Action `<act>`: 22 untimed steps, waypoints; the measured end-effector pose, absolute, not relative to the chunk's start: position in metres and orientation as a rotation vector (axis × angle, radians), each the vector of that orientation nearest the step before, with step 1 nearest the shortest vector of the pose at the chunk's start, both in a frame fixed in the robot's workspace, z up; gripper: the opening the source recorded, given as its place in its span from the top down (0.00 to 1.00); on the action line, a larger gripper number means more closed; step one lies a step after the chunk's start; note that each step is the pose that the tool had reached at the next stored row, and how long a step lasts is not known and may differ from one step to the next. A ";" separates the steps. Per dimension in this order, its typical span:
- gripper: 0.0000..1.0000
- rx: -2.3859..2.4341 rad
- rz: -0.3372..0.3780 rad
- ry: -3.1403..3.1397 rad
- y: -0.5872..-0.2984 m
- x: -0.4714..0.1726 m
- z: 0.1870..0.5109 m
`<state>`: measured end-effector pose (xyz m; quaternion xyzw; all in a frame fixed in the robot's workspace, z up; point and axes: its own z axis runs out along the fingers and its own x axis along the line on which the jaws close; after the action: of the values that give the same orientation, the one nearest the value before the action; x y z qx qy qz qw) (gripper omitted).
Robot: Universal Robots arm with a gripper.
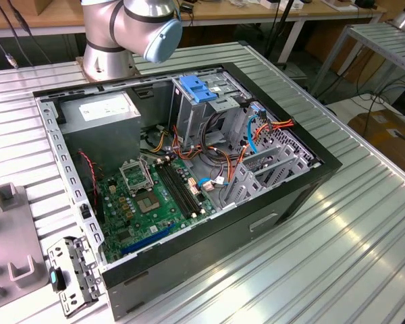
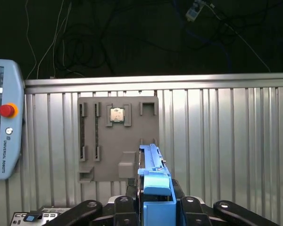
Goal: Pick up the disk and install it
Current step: 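Pick up the disk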
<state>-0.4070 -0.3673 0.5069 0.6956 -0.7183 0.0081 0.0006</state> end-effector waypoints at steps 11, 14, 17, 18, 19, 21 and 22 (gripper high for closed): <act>0.63 2.185 0.025 -2.256 -0.367 -0.407 0.507; 0.63 2.185 0.025 -2.256 -0.367 -0.407 0.507; 0.63 2.185 0.025 -2.256 -0.367 -0.398 0.507; 0.63 2.185 0.025 -2.256 -0.367 -0.391 0.507; 0.63 2.185 0.025 -2.256 -0.367 -0.387 0.506; 0.63 2.185 0.026 -2.256 -0.367 -0.383 0.506; 0.63 2.185 0.026 -2.256 -0.367 -0.381 0.506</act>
<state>-0.3810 -0.3674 0.5062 0.6957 -0.7183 0.0082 0.0006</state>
